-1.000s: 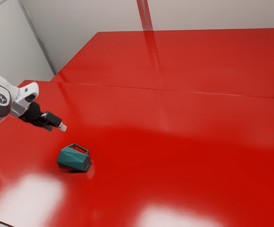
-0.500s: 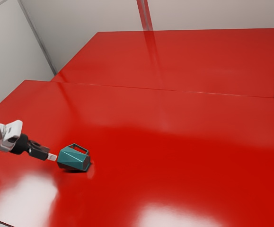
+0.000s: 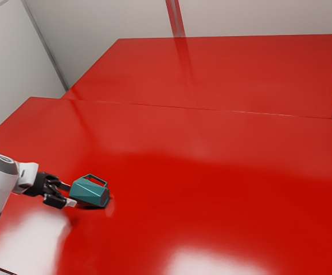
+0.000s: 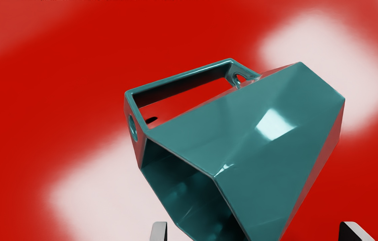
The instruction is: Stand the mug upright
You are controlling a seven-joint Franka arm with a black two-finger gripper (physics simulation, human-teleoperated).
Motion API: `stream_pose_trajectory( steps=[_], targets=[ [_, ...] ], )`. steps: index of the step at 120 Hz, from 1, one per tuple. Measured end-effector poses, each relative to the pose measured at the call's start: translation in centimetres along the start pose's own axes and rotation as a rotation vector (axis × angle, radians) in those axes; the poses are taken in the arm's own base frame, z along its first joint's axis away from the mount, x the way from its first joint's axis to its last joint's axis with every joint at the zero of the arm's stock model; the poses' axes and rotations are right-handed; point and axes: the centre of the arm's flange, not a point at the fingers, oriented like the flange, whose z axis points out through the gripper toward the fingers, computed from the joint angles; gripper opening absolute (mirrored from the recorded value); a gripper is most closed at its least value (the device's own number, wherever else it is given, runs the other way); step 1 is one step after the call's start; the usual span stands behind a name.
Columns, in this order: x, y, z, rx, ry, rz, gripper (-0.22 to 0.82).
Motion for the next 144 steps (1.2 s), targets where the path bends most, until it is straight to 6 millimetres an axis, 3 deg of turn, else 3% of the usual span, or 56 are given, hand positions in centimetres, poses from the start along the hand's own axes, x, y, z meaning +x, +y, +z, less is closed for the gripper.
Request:
stream_pose_trajectory(
  steps=[61, 75, 95, 107, 144],
  targets=[
    [1.0, 0.9, 2.9, -0.008, 0.005, 0.132, 0.45],
    [1.2, 0.8, 2.8, 0.003, 0.01, 0.151, 0.34],
    [1.5, 0.6, 2.3, 0.023, 0.02, 0.173, 0.07],
    [2.0, 0.3, 1.8, 0.04, 0.03, 0.187, -0.04],
    [4.9, -0.6, 0.6, 0.103, 0.028, 0.278, -0.15]
  ],
)
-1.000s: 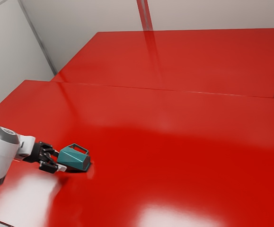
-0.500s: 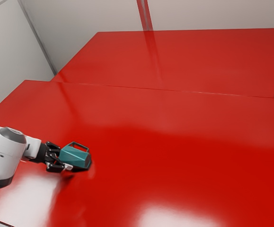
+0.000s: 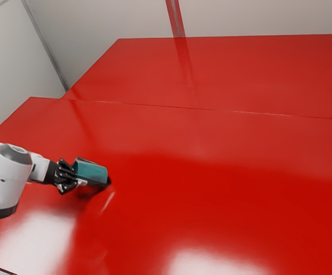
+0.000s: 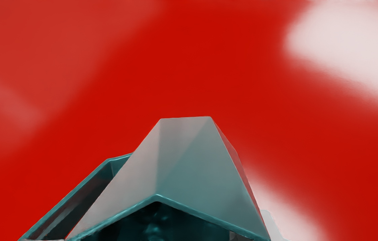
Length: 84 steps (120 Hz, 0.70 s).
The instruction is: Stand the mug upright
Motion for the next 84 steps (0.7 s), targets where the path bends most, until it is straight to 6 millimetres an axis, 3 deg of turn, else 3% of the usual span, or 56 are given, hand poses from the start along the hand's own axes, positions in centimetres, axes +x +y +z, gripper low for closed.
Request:
stream_pose_trajectory(
  steps=[13, 39, 55, 71, 84],
  targets=[
    [1.5, -1.4, -0.9, 0.031, 0.002, 0.046, -0.15],
    [7.4, -7.4, -5.0, 0.088, -0.012, 0.255, -0.17],
    [10.5, -9.6, -5.4, 0.006, -0.09, 0.341, -0.18],
    [14.7, -7.2, -3.9, -0.15, -0.238, 0.353, -0.18],
    [15.3, -4.0, -3.2, -0.209, -0.353, 0.242, -0.18]
  ],
)
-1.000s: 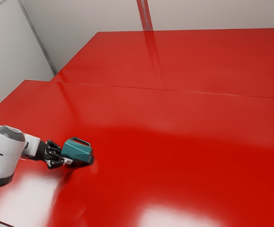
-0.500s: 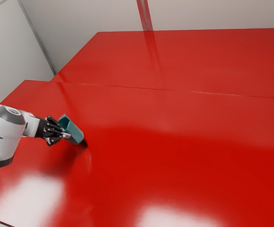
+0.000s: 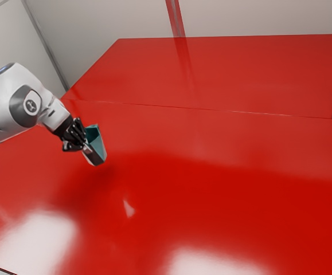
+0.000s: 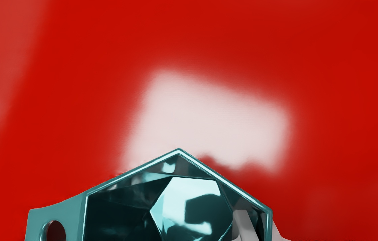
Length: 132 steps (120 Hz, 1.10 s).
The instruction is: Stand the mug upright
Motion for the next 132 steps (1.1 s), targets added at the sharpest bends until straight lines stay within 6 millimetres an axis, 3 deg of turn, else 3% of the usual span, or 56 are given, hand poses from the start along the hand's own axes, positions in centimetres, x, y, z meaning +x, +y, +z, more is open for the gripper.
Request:
stream_pose_trajectory(
  steps=[22, 40, 69, 132],
  targets=[
    [-1.0, 4.6, 1.5, -0.045, -0.082, -0.274, -0.18],
    [-1.7, 5.6, 2.7, -0.023, -0.131, -0.457, -0.18],
    [-2.1, 5.1, 3.2, 0.067, -0.175, -0.649, -0.18],
    [-1.9, 2.8, 6.1, 0.193, -0.129, -0.939, -0.18]
  ],
)
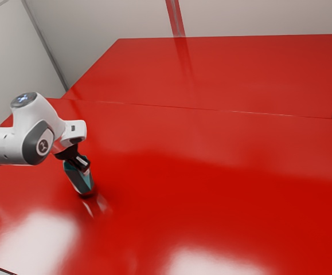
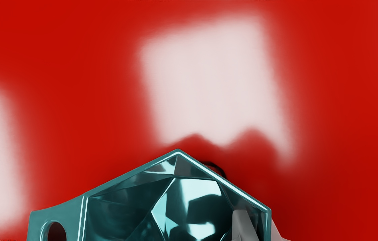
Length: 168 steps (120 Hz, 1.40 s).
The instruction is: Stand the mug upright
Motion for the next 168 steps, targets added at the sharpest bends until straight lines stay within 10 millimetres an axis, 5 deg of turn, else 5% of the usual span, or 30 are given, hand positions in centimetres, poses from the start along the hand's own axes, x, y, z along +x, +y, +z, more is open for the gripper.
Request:
stream_pose_trajectory(
  steps=[99, 131, 168],
  targets=[
    [3.0, 5.6, 1.3, -0.031, 0.025, -0.092, -0.18],
    [3.2, 6.2, 1.3, -0.042, 0.025, -0.106, 0.32],
    [5.2, 6.1, -1.4, -0.054, 0.023, -0.114, 0.54]
  ],
)
